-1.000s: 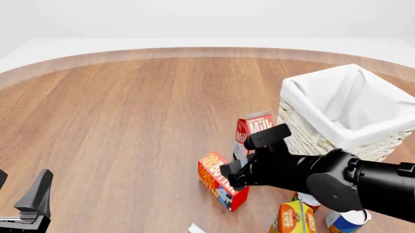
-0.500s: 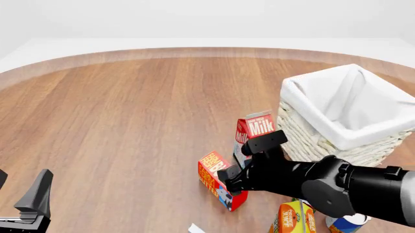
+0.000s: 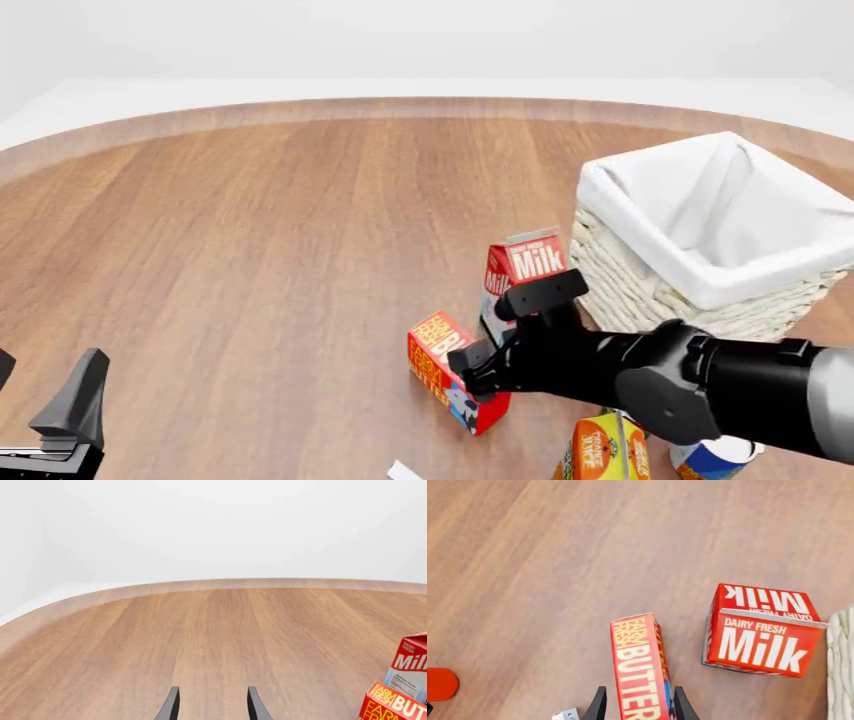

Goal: Pick up the cream cheese box and the butter, and put them in the basket.

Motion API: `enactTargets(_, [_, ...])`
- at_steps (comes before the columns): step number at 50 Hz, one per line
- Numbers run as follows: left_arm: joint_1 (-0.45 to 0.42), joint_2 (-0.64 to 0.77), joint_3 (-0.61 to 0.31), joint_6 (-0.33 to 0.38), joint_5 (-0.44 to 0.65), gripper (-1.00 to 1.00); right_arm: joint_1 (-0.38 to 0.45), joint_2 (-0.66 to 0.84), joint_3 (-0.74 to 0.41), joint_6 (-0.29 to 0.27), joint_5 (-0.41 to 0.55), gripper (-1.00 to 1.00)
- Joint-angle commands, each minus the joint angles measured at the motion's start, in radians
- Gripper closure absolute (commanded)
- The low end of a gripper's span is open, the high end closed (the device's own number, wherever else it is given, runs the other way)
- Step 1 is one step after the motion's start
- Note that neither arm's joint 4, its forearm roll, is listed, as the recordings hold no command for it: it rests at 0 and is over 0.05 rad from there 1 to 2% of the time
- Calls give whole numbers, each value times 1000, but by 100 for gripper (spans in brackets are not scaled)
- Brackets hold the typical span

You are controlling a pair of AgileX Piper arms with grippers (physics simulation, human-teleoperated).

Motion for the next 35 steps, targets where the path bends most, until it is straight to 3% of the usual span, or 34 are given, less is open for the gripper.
enactTargets(1, [0,0,0,0,0,-100,2,29,2,4,-25,-100])
enactTargets(35, [0,0,0,0,0,-100,14,108,36,32,-115,-100])
